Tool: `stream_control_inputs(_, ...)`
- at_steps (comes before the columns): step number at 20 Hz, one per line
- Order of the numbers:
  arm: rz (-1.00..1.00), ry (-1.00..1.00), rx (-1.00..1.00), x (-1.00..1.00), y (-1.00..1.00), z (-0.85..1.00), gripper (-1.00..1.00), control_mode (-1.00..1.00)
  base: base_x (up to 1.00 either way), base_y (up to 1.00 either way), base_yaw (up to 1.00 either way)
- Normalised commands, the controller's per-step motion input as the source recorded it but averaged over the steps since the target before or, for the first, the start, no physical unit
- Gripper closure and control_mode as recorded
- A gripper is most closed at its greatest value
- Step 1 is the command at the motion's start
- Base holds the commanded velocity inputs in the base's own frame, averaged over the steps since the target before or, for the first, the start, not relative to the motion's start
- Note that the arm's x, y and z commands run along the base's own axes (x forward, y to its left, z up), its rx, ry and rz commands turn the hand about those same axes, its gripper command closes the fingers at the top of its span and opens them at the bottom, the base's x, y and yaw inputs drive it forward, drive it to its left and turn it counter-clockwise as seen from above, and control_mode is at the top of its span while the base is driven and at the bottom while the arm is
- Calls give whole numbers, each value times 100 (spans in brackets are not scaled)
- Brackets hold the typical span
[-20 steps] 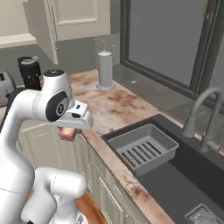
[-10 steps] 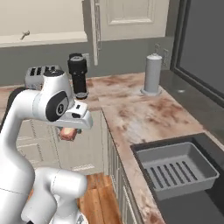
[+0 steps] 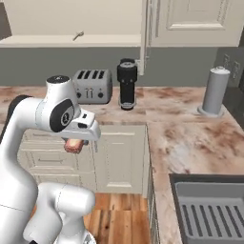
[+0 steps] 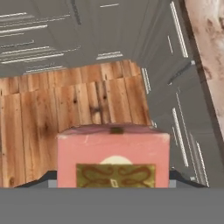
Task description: Pick up the bar soap and dish brush from the sink, and place them back in the cabinet, and close the cabinet doors.
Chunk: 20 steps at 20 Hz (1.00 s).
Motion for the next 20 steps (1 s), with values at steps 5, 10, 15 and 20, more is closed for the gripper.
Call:
stream_control_inputs(5, 0, 0, 0, 0, 0, 0, 100, 100, -5, 12, 42)
stream_control_inputs(10, 0, 0, 0, 0, 0, 0, 100, 100, 0, 54, 27)
stream_control_inputs(15, 0, 0, 0, 0, 0, 0, 100, 100, 1, 50, 3)
stream_control_inputs(20, 0, 0, 0, 0, 0, 0, 100, 100, 19, 23, 0)
